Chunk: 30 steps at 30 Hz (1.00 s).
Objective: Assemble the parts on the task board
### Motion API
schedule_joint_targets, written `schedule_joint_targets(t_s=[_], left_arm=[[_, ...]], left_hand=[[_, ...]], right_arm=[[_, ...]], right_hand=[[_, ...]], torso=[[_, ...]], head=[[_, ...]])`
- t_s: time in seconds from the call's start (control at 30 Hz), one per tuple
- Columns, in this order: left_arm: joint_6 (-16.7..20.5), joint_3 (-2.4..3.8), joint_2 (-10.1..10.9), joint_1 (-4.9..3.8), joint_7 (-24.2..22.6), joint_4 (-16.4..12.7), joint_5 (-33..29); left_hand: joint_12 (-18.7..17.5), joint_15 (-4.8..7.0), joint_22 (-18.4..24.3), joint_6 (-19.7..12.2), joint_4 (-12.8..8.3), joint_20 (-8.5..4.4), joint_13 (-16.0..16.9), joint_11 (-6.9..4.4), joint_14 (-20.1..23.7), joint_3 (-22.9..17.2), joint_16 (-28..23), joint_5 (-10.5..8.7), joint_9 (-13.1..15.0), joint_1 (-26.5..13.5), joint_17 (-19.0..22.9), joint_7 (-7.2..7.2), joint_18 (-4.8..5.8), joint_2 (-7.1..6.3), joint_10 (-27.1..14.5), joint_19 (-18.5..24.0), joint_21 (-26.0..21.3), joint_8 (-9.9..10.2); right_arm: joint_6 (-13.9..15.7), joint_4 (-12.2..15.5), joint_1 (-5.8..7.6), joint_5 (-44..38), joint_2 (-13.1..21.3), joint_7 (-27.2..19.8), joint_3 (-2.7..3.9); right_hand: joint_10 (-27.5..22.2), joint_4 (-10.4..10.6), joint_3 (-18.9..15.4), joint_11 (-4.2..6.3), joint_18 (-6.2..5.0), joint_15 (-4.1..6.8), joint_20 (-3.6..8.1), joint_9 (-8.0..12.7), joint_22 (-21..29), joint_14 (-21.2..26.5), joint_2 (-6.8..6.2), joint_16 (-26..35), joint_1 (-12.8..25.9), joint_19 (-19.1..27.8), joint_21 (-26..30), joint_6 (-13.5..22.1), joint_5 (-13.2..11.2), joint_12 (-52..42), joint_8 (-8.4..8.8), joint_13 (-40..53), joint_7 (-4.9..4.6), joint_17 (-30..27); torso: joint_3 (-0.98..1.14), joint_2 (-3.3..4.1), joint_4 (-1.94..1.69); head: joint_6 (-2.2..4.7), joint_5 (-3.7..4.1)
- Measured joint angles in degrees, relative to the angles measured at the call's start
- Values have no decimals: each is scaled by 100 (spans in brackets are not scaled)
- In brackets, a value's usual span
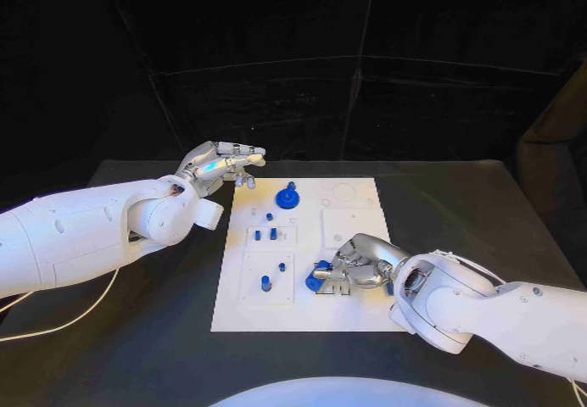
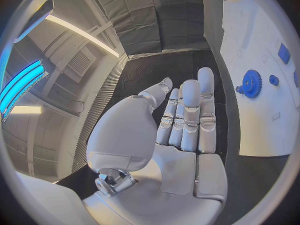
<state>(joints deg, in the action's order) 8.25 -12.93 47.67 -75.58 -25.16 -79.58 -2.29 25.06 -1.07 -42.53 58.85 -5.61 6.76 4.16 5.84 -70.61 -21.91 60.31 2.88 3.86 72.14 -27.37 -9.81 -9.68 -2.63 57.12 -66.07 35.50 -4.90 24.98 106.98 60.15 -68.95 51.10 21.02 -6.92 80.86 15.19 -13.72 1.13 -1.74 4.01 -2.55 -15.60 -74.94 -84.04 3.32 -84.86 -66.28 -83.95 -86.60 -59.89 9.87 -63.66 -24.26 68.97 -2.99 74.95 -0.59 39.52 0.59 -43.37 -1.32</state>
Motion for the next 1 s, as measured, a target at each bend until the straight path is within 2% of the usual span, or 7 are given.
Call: schedule_joint_targets(t_s=[0.1,0.2,0.33,0.5,0.8,1.0], left_arm=[[-13,0,0,0,7,0,1],[-20,0,3,0,11,-1,2],[-27,0,9,0,18,-2,2],[-32,0,13,0,24,-6,3],[-35,0,17,0,30,-7,3],[-35,0,19,0,34,-5,4]], left_hand=[[0,-8,0,0,-1,0,0,0,8,31,0,0,0,0,0,0,0,0,0,0,0,0],[0,-8,0,0,-1,0,0,0,8,32,0,0,0,0,0,0,0,0,0,0,0,0],[0,-8,-1,0,-1,0,0,0,8,31,0,0,0,0,0,0,0,0,0,0,0,0],[0,-8,-1,0,-1,0,1,0,8,31,0,0,0,0,0,0,0,0,0,0,0,0],[0,-8,-1,0,-1,0,1,0,8,31,0,0,0,0,-1,0,0,0,0,0,0,0],[0,-8,-2,0,-1,0,1,0,8,31,0,0,0,0,-1,0,0,0,0,0,0,0]], right_arm=[[-30,-25,0,-9,3,-30,0],[-64,-32,0,-46,3,-33,0],[-99,-35,0,-144,-10,-5,0],[-114,-41,1,-299,-31,107,0],[-130,-48,2,-521,-49,301,3],[-136,-81,2,-595,-16,382,3]], right_hand=[[0,-234,16,0,0,3,0,0,0,3,-90,0,-345,0,0,-20,0,28,2,0,-20,0],[0,-379,31,0,0,20,4,-12,0,21,-133,0,-542,-4,0,-70,-33,28,2,4,-10,-1],[23,-544,105,22,0,42,42,-37,1,-1,-70,0,-752,-2,0,-130,-257,29,2,31,12,-1],[32,-680,146,31,-1,42,43,-55,1,-1,-42,0,-885,0,0,-161,-302,30,-33,59,43,-1],[32,-682,148,31,-1,41,43,-58,1,-1,-36,0,-891,0,0,-162,-322,55,-36,40,42,-2],[31,-698,132,31,0,41,43,-46,2,-1,-36,0,-891,0,1,-115,-294,90,7,27,-4,-2]], torso=[[-1,1,-2],[-1,3,-5],[0,10,-5],[0,13,-5],[0,7,-5],[0,1,-5]], head=[[0,-1],[0,-3],[-3,-5],[-15,-3],[-28,4],[-23,1]])
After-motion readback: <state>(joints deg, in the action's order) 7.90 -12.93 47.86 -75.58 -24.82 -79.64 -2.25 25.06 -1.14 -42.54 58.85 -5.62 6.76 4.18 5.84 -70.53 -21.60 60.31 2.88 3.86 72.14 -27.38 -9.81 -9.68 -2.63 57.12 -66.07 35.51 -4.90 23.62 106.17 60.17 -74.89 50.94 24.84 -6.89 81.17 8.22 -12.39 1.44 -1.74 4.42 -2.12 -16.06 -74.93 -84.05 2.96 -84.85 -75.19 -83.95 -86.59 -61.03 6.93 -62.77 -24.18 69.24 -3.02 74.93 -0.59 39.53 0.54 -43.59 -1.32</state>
